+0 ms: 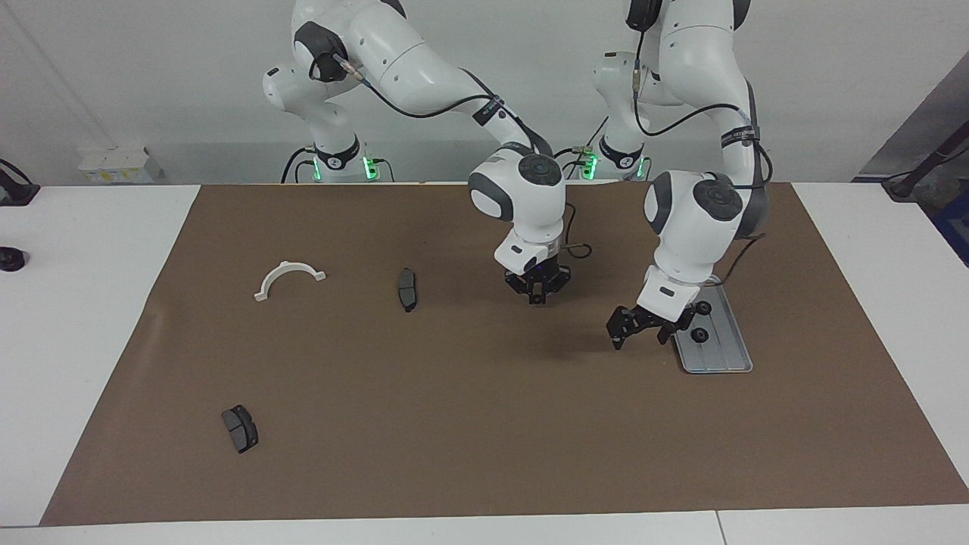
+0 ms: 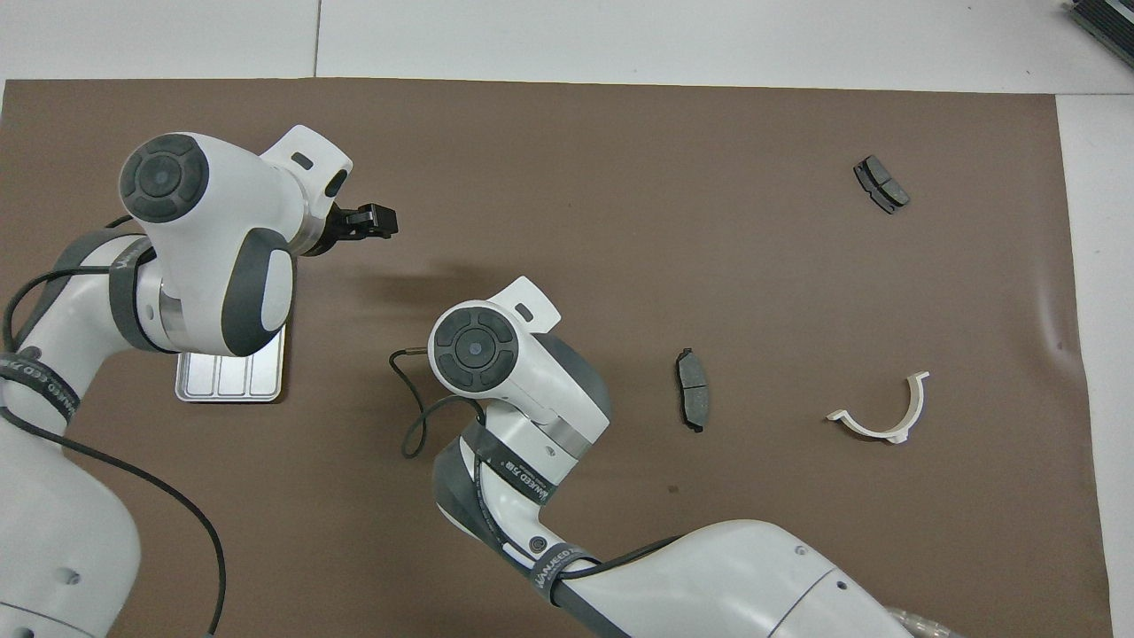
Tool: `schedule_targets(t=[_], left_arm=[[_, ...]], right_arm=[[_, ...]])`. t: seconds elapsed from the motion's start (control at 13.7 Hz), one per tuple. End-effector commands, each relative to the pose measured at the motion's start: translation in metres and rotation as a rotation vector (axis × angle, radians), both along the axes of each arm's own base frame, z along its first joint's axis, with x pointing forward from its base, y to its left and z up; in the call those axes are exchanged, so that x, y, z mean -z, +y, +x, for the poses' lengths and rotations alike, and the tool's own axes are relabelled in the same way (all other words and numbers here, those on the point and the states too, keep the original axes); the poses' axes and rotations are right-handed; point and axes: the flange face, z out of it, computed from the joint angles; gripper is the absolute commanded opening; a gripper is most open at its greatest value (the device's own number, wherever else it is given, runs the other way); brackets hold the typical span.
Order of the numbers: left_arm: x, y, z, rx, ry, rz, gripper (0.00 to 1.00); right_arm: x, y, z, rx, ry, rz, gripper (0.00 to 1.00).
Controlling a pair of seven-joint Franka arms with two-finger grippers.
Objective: Pick bearing gear from pile to tray
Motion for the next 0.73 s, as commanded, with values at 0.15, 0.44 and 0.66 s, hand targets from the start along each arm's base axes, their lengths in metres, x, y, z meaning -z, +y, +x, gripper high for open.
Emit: schedule_targets(t=[0.15, 0.44, 0.66], left_arm=[[0.000, -0.052, -0.002, -0.031, -0.014, -0.028, 0.96], [0.006, -0.073, -0.008, -0.024, -0.016, -0.028, 0.95], [0.008, -0.097, -0.019, 0.005, -0.011, -0.025, 0.86]], right_arm=[[0.015, -0.009, -0.001, 0.019, -0.011, 0.008, 0.71], [-0.009, -0.032, 0.021, 0.056, -0.036, 0.016, 1.00], [-0.055, -0.079, 0.028, 0.101, -0.060, 0.009, 1.00]])
